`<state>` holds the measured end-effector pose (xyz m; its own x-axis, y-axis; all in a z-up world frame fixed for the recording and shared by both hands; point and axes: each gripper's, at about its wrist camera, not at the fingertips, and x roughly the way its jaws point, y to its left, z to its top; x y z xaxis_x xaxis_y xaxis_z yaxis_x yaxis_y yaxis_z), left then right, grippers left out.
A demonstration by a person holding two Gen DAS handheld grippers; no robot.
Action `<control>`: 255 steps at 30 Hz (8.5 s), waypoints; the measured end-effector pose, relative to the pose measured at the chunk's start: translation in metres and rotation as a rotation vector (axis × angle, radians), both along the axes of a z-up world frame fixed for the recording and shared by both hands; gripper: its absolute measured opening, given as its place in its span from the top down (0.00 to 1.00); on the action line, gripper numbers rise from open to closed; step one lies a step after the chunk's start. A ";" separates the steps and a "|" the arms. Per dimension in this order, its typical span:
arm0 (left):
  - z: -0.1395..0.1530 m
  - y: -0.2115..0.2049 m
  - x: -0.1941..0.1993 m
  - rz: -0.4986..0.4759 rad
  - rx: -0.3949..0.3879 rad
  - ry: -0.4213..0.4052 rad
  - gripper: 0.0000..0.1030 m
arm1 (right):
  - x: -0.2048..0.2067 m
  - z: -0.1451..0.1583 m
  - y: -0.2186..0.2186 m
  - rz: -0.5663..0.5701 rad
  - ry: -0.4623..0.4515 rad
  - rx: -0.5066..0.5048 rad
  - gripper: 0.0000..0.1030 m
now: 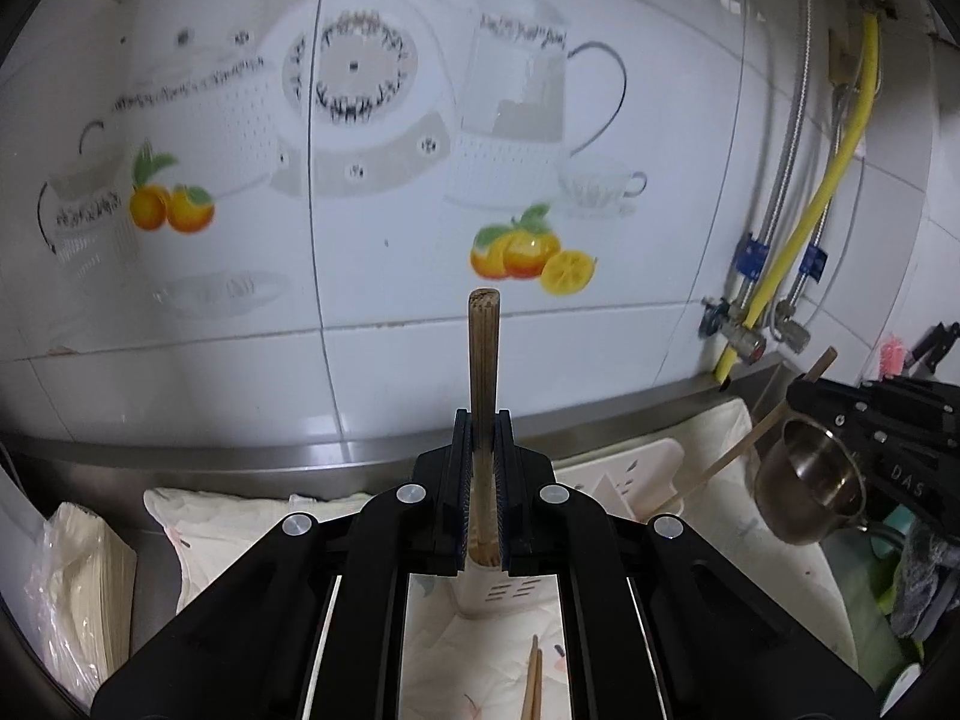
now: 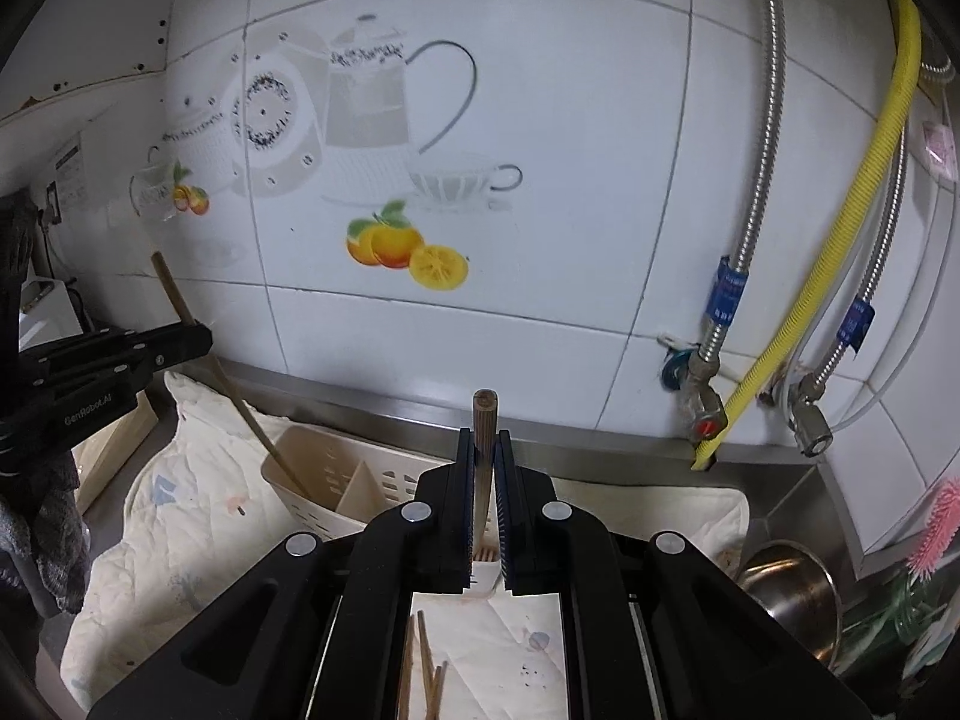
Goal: Organize utensils
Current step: 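Lower the chopsticks into the holder and open both grippers, then move back to the pile and grasp a chopstick with each gripper, then carry both chopsticks to the white holder and lower them inside, then open both grippers to release the chopsticks in the holder, then return to the pile and grasp a chopstick with each gripper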
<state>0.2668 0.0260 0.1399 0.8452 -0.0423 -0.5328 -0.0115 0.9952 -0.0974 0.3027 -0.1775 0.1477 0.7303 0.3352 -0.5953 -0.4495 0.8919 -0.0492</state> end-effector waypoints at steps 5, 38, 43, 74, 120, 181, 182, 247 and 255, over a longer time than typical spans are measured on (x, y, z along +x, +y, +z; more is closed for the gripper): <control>-0.008 0.000 0.002 -0.006 0.001 0.028 0.94 | 0.006 -0.007 -0.004 -0.014 0.016 0.000 0.94; -0.060 0.028 -0.152 0.058 -0.128 0.019 0.57 | -0.158 -0.072 -0.044 -0.021 -0.024 0.086 0.72; -0.093 0.031 -0.176 0.082 -0.127 0.064 0.57 | -0.186 -0.120 -0.050 -0.048 0.047 0.085 0.72; -0.181 0.001 -0.216 -0.007 -0.119 0.238 0.57 | -0.224 -0.235 -0.073 -0.131 0.264 0.066 0.90; -0.167 -0.021 -0.191 -0.061 -0.050 0.210 0.94 | -0.232 -0.195 -0.072 -0.118 0.148 0.086 0.93; 0.040 -0.029 -0.039 -0.088 0.126 -0.054 0.94 | -0.031 0.026 -0.030 0.020 -0.008 0.096 0.93; 0.036 -0.027 -0.036 -0.085 0.124 -0.047 0.94 | -0.029 0.022 -0.029 0.019 -0.003 0.093 0.93; -0.121 0.008 -0.198 0.000 -0.059 0.115 0.53 | -0.179 -0.139 -0.060 -0.032 0.118 0.195 0.65; -0.160 0.001 -0.211 -0.006 -0.063 0.195 0.53 | -0.195 -0.180 -0.053 -0.056 0.155 0.142 0.65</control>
